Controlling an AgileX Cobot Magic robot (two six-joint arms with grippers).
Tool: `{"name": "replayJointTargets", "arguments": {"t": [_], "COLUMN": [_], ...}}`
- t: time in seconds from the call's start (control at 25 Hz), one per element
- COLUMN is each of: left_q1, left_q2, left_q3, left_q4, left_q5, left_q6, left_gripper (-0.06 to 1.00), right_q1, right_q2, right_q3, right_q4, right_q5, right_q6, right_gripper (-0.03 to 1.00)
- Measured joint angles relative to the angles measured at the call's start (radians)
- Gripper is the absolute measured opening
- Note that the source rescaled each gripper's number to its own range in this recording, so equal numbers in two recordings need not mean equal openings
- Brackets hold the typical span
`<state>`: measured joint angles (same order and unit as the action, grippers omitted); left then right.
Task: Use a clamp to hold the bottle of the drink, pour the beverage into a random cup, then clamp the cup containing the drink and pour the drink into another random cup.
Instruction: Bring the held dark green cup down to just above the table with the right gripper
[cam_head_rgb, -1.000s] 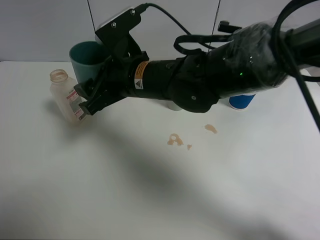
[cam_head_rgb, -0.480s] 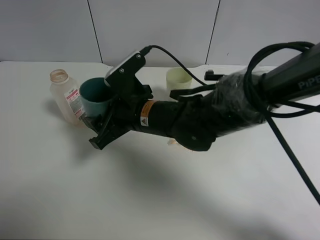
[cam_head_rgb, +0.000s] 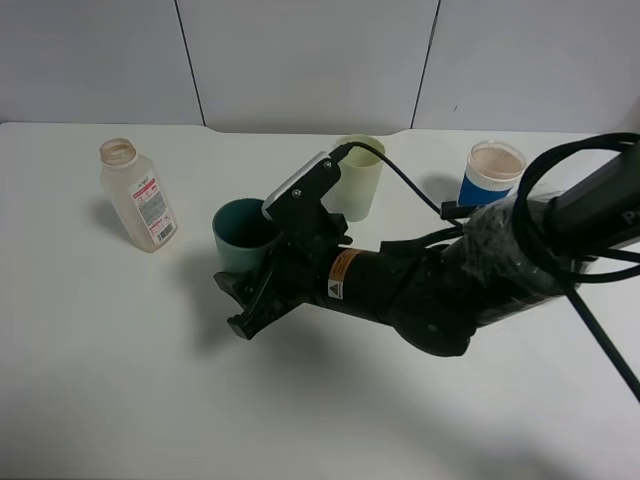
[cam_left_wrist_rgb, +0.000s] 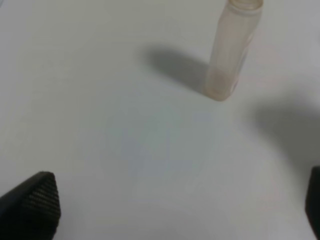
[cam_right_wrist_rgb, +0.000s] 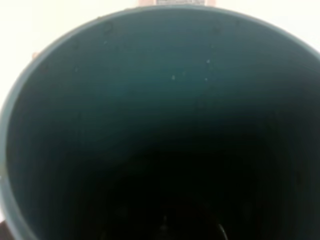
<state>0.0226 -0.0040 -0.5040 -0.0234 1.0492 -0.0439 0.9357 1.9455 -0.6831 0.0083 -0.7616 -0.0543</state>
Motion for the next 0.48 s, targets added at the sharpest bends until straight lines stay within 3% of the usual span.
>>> {"name": "replayJointTargets", "arguments": {"t": [0.48], "left_q1": [0.000], "left_q2": [0.000], "left_q3": [0.000], "left_q4": [0.000], "left_q5": [0.000], "left_q6": [0.000], "left_gripper": [1.00], "right_q1": [0.000], "right_q2": [0.073], "right_q3": [0.000], "right_q4": [0.016], "right_q5": [-0.045], "right_q6": [-0.045], "right_gripper": [0.00]}}
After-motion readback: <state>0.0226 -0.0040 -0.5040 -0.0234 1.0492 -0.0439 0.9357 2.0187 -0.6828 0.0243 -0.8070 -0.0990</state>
